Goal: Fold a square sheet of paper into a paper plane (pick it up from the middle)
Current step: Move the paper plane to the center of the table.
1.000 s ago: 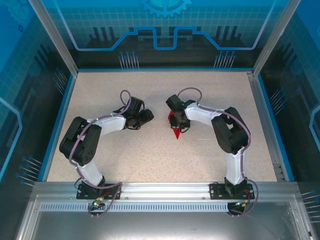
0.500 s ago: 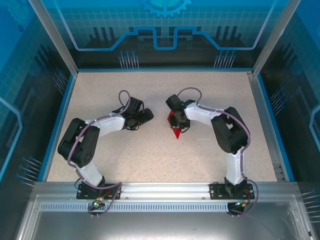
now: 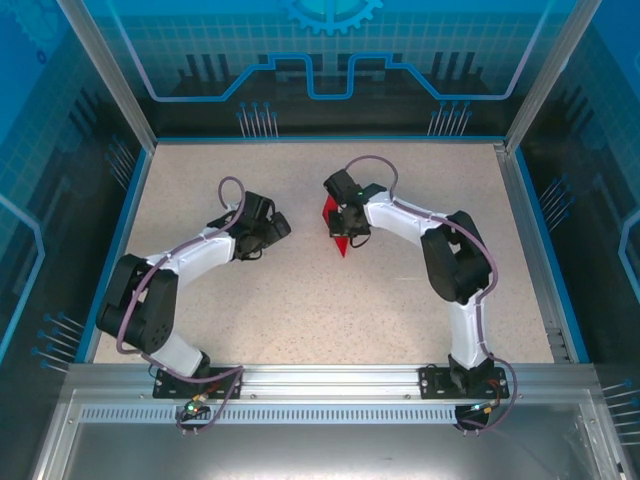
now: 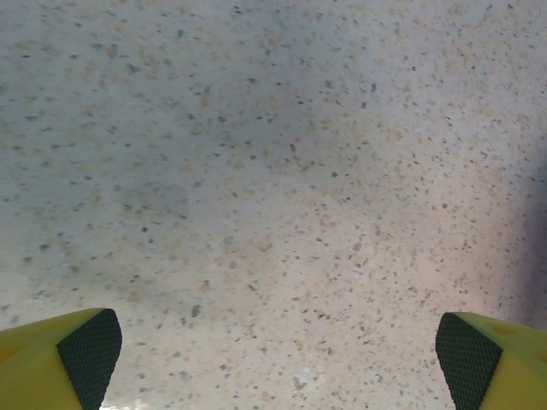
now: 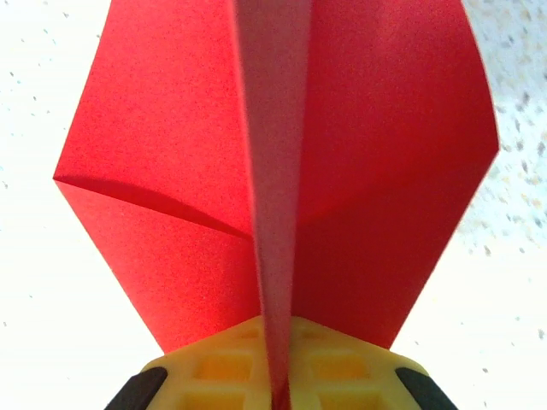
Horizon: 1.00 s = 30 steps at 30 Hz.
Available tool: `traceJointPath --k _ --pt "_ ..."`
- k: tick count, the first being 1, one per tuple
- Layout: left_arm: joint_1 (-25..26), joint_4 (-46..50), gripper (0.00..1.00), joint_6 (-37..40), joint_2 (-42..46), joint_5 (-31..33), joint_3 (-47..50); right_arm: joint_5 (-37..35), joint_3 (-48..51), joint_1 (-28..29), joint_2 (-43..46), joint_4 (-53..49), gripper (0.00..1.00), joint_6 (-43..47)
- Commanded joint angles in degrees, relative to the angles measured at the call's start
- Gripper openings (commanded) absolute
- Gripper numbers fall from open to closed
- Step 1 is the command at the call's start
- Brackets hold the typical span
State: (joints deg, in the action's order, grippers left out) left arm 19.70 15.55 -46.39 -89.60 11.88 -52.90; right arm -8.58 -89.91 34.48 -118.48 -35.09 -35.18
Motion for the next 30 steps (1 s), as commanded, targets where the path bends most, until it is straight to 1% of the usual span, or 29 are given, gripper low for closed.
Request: traceJointPath --k 1,5,11,13,15,18,20,24,27,29,30 --pt "-0.5 2.6 0.98 1.2 1.8 2.1 1.4 0.6 -3.3 0.5 -3.8 -2.2 0.1 1.0" --pt "-0.6 2.7 0.98 1.1 1.6 1.8 1.5 0.4 -7.2 0.4 -7.4 -4.1 0.1 0.7" --pt "-0.6 2.9 0.98 1.3 1.5 1.6 1.5 0.3 -9.6 0.5 -10.1 -6.2 0.1 0.2" --pt "-0.6 2.9 0.98 1.3 1.4 1.4 1.4 0.3 -10.2 0.4 -10.7 -6.8 0.12 0.2" --pt "-0.6 3.0 0.98 1.3 1.4 1.4 1.1 0.8 -10.6 0.5 -10.8 -7.0 0.15 0.8" --pt "-0.6 4.3 0.99 1.6 1.6 1.3 0.2 1.0 -11.9 0.5 -8.8 -7.4 0.25 2.0" --pt "-0.6 5.6 0.98 1.9 2.1 1.6 -1.0 0.5 -13.2 0.4 -6.0 -8.2 0.34 3.2" --pt "-0.7 8.4 0.98 3.0 3.0 3.1 -4.0 0.0 -13.5 0.1 0.9 -8.0 0.48 4.8" --pt "-1.0 9.4 0.98 4.6 4.0 4.8 -5.9 -2.5 -10.4 -0.5 7.4 -5.9 0.6 5.7" --pt "-1.5 10.0 0.98 6.4 5.1 6.1 -7.1 -5.3 -7.0 -1.6 12.6 -3.7 0.7 6.3" --pt "-1.8 10.0 0.99 7.7 5.6 6.6 -7.5 -7.2 -5.3 -2.2 14.8 -2.7 0.72 6.7"
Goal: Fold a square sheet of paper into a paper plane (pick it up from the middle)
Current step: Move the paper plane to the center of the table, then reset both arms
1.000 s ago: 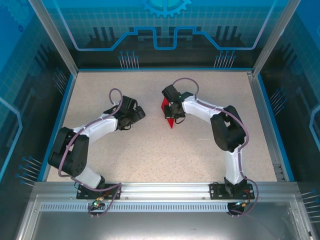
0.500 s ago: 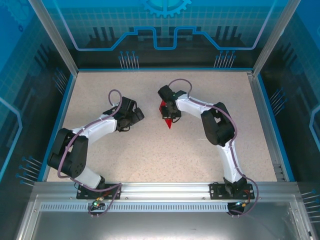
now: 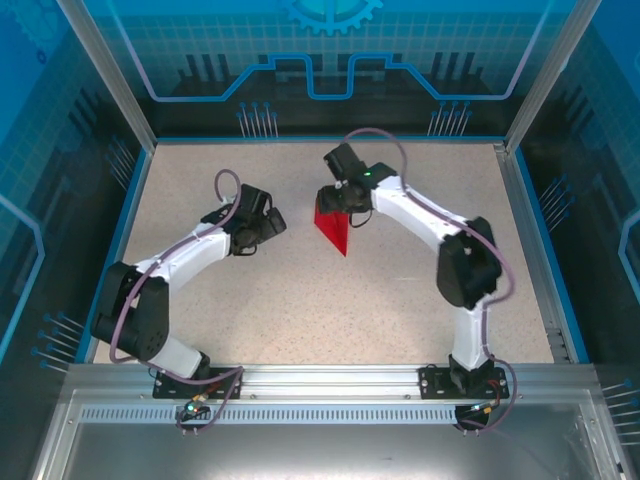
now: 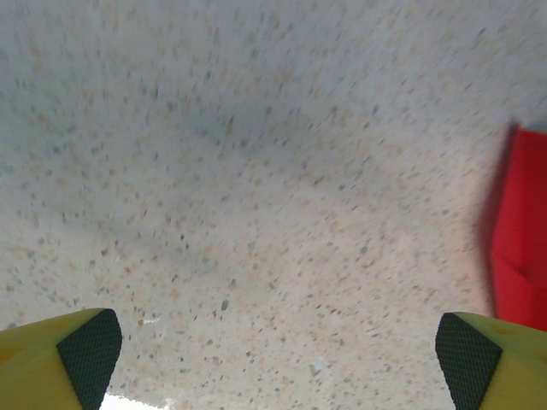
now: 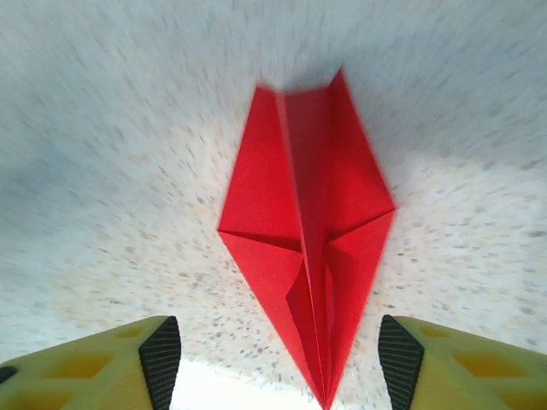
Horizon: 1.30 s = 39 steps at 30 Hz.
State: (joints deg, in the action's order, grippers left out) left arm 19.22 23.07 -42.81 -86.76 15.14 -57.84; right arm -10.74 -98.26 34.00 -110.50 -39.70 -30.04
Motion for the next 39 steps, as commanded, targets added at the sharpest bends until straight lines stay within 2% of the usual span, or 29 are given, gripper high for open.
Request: traceJointPath --k 1,5,10,14,18,20,22,25,29,34,39 --pt "-1.5 2.2 0.98 6.0 3.4 4.5 -2.5 -6.9 5.5 -2.5 9.7 3.7 0.75 2.4" --pt "-3.1 -3.8 0.98 11.1 7.6 8.0 1.7 -11.7 17.8 -7.2 20.7 12.8 0.85 6.0" --pt "-6.2 -7.5 0.99 13.8 12.2 13.5 6.5 -16.6 27.7 -15.2 27.6 15.5 0.99 7.8" --pt "-6.7 -14.9 0.99 21.0 15.3 22.4 13.2 -23.3 36.0 -20.4 30.6 17.7 0.99 6.4" --pt "-7.8 -19.7 0.98 26.4 17.7 24.1 18.9 -28.7 47.3 -23.9 36.4 27.6 1.0 7.7" --pt "-8.8 -22.8 0.99 28.3 18.2 24.3 21.7 -27.6 53.7 -26.3 39.6 32.9 0.99 8.0" --pt "-9.6 -27.8 0.98 30.6 18.5 23.0 24.8 -21.7 57.9 -30.0 41.1 37.2 0.99 8.6" --pt "-12.0 -37.7 0.99 33.4 18.2 18.0 29.7 -21.5 64.3 -31.3 41.6 46.5 0.99 12.2" --pt "-16.5 -48.4 0.99 35.3 14.8 10.1 33.8 -19.0 66.7 -32.4 38.5 52.1 0.99 15.3" --pt "-17.5 -55.2 0.98 39.3 12.0 0.7 34.4 -12.9 70.0 -32.3 35.2 64.5 1.0 20.4" --pt "-17.9 -64.3 0.98 41.0 9.4 -5.7 36.4 -5.5 72.6 -32.0 30.9 75.0 1.0 23.4"
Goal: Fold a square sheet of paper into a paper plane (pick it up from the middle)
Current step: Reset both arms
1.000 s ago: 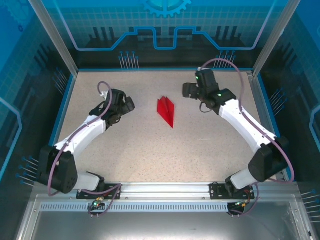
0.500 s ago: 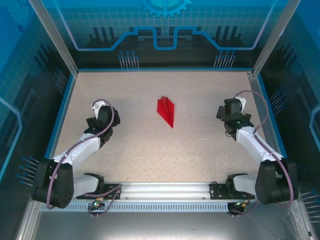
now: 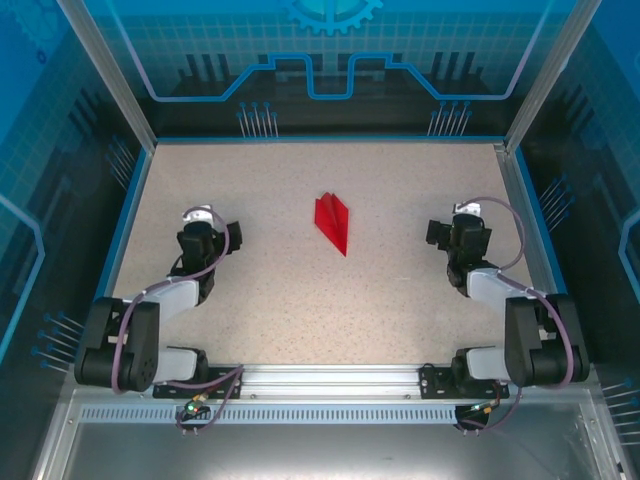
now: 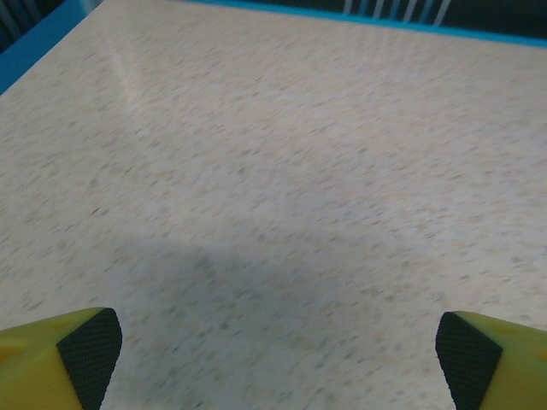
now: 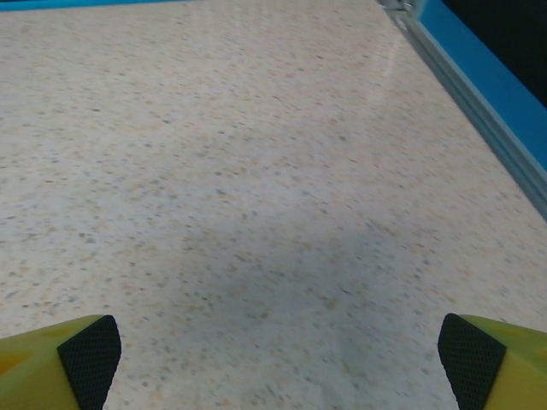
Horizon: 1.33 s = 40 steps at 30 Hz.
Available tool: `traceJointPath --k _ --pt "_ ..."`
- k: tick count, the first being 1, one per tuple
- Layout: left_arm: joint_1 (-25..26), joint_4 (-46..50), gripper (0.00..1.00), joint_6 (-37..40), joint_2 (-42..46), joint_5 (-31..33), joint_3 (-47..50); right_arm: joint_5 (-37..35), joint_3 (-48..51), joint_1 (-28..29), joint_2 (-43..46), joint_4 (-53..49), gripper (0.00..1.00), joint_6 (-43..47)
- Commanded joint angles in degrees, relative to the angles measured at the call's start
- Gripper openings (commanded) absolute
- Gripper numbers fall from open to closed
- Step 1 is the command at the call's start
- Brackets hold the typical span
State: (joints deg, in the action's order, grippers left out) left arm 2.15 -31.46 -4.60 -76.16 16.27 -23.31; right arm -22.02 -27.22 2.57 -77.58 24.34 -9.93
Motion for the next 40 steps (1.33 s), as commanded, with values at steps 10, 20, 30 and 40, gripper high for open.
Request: traceJointPath --k 10,20,30,40 --pt "-0.8 -16.2 0.99 3.7 -8.6 -8.2 1.6 10.1 3.9 1.9 -8.2 21.3 0.99 8.3" --pt "-0.8 -15.4 0.99 3.6 -10.9 -7.3 0.3 9.9 3.8 2.2 -8.3 21.2 0.99 8.5" --pt "-0.7 -15.1 0.99 3.9 -10.9 -7.7 0.1 10.0 3.8 2.2 -8.4 21.1 0.99 8.5" --pt "-0.7 -15.1 0.98 3.9 -10.9 -7.7 0.1 10.5 4.1 2.1 -8.3 21.5 0.99 8.8"
